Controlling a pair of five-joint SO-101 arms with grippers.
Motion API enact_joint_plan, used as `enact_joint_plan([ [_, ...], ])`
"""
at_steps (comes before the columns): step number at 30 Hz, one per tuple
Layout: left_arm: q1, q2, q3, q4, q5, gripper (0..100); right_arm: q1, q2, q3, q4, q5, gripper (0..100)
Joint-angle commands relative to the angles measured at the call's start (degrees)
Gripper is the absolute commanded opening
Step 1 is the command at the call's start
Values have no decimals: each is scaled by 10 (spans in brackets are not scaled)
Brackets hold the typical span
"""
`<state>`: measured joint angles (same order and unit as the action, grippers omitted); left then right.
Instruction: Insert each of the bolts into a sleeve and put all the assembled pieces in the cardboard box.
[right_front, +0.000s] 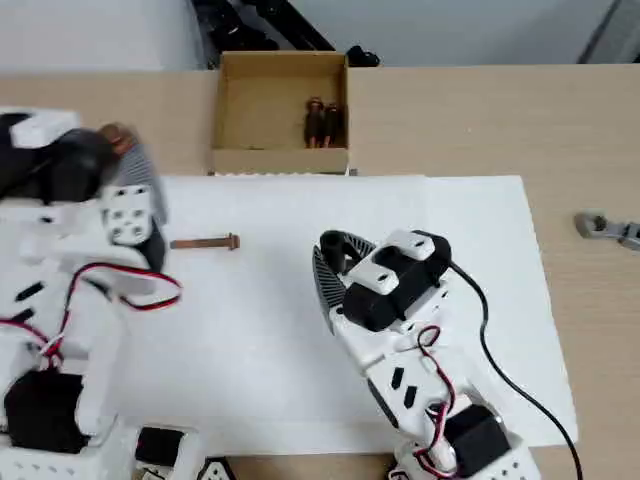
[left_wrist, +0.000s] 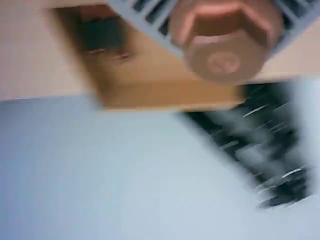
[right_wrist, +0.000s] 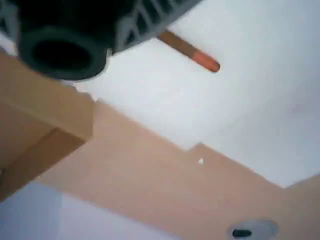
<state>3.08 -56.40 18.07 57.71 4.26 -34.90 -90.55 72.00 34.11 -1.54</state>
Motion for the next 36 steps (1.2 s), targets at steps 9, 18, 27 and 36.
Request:
enact_joint_plan([
  [9, 155, 111, -147, -18, 1, 6, -7, 67, -14, -129, 8, 4],
  [18, 241, 127, -167, -17, 1, 6, -7, 187, -73, -209, 43, 4],
  [27, 243, 127, -166, -16, 43, 6, -7, 192, -66, -251, 62, 4],
  [36, 257, 126, -166, 4, 62, 6, -7, 190, -27, -254, 47, 4],
])
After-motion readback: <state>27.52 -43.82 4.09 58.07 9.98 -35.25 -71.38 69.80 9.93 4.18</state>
